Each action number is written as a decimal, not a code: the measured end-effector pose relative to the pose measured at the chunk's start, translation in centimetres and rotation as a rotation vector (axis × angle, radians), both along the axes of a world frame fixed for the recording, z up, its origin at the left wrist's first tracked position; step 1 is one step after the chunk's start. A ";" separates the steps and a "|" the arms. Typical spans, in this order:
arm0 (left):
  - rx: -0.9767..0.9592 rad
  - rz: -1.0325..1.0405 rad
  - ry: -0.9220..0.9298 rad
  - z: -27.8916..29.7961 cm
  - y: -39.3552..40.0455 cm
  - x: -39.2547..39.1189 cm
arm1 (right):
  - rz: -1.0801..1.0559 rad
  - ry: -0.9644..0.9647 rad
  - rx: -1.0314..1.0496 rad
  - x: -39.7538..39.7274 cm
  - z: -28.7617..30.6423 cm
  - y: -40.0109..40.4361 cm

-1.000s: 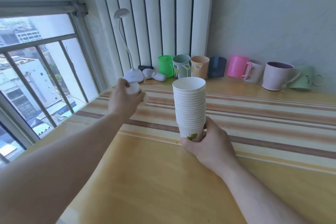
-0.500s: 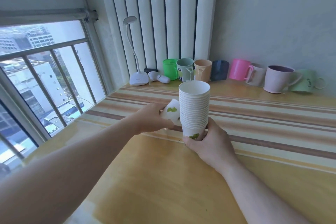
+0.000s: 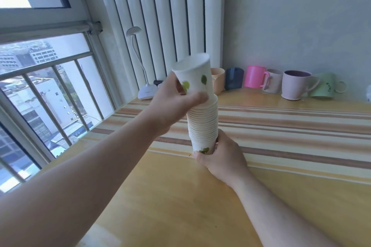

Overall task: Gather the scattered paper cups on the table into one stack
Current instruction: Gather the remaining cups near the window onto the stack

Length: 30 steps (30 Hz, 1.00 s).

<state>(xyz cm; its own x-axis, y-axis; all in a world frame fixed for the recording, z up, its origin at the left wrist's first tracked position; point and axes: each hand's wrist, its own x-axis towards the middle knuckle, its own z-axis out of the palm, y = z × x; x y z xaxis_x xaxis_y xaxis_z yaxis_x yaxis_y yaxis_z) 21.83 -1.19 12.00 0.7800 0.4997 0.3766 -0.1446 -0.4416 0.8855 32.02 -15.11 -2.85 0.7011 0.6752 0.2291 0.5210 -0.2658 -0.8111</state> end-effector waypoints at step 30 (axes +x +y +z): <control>0.195 -0.071 -0.018 -4.7 -22.2 11.7 | -0.305 0.094 -0.145 9.2 4.3 -21.6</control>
